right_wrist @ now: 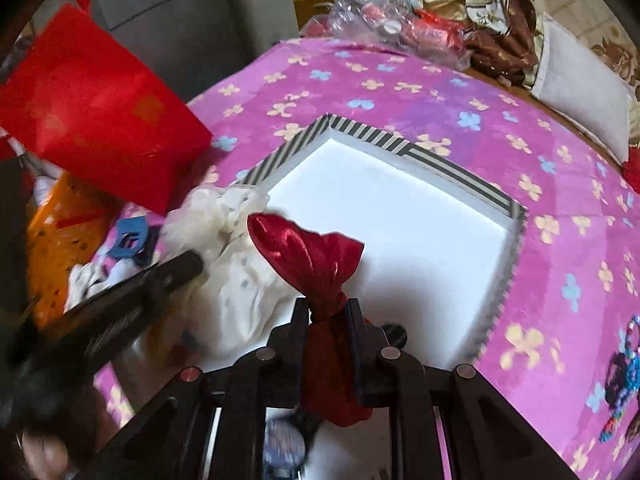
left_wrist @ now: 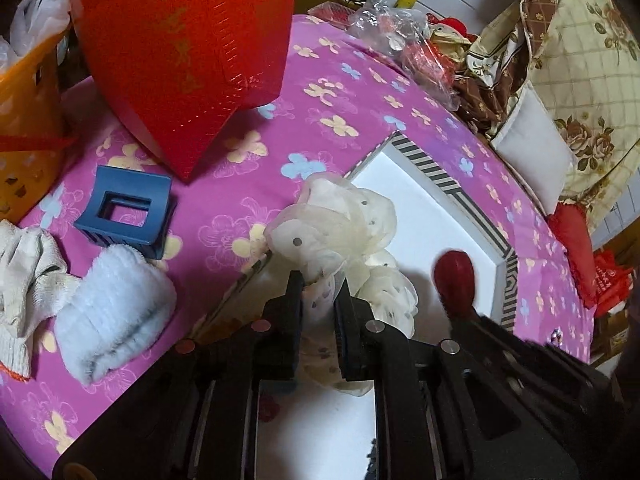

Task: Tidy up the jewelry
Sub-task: 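Carry scrunchie and bow to the white tray and release them with both tools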

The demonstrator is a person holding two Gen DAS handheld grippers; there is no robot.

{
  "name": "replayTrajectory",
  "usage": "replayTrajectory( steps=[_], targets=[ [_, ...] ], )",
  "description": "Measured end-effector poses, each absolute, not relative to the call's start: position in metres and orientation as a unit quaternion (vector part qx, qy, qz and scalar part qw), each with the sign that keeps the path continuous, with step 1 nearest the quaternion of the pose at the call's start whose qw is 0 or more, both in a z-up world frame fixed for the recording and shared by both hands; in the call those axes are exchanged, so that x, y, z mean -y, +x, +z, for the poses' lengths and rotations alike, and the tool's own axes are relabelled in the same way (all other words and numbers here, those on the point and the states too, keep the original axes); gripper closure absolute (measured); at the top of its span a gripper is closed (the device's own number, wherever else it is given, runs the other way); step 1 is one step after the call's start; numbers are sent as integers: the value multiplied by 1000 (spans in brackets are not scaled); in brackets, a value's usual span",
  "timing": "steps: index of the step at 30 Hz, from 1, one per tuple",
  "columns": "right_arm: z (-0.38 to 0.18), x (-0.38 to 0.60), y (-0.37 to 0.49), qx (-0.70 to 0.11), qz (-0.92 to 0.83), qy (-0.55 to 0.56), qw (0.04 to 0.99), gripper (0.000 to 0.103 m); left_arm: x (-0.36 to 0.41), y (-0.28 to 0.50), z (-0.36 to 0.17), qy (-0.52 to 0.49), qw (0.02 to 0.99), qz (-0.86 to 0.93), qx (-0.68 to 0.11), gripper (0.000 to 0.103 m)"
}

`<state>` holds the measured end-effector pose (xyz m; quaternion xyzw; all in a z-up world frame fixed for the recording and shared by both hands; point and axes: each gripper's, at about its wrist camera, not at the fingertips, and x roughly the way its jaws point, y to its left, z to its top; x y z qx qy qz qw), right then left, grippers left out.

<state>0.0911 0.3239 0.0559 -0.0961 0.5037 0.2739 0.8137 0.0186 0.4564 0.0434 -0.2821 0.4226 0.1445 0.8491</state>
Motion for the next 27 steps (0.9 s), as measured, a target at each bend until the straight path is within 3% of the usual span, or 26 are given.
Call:
replayTrajectory(
  steps=[3, 5, 7, 10, 20, 27],
  targets=[
    [47, -326, 106, -521, 262, -70, 809, 86, -458, 20, 43, -290, 847, 135, -424, 88],
    [45, -321, 113, -527, 260, -47, 808, 77, -457, 19, 43, -298, 846, 124, -425, 85],
    [47, -315, 114, -520, 258, -32, 814, 48, -457, 20, 43, -307, 843, 113, -427, 81],
    [53, -309, 113, -510, 251, -30, 822, 47, -457, 19, 45, -318, 842, 107, -422, 73],
    [81, -217, 63, -460, 205, -24, 863, 47, -435, 7, 70, -283, 871, 103, -388, 69],
    [57, -104, 6, -451, 126, -30, 883, 47, -368, -6, 92, -251, 894, 24, -369, 67]
  ],
)
